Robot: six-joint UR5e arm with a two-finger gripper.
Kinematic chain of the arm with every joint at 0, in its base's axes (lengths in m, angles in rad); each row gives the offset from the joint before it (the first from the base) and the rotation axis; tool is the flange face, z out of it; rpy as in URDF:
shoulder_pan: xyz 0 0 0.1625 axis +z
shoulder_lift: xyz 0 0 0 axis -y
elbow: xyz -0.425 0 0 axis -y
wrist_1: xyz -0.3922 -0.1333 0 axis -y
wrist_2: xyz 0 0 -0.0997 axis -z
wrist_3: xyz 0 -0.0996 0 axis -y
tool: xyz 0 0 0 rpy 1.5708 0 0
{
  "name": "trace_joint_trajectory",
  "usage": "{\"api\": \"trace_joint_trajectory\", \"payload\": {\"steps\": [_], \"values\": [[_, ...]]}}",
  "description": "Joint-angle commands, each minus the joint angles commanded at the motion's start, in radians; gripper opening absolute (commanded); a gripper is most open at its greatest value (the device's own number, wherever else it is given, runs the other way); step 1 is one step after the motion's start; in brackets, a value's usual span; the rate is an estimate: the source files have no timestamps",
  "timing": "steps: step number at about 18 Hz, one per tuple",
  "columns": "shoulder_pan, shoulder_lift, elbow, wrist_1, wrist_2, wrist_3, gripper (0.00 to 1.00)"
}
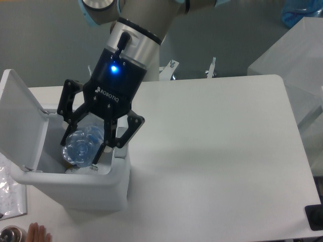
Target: Place the trash in the trash can
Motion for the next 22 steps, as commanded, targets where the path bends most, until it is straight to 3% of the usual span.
{"api": "trace_joint_trajectory", "payload": {"steps": [2,3,4,8,14,22], "values": [[-0.011,0.003,-0.015,0.002,0.0,0.002,0.61],[-0.011,0.006,-0.025,0.002,0.0,0.015,0.7],[-0.012,0.009,-0.032,0.002,0.0,0.038,0.88],[-0.014,0.029,-0.074,0.002,0.0,0.063,1.0],[0.003,0.035,-0.068,-0.002,0.002,0.063,1.0],[0.276,-0.005,-0.054,-0.003,0.0,0.063,1.0]]}}
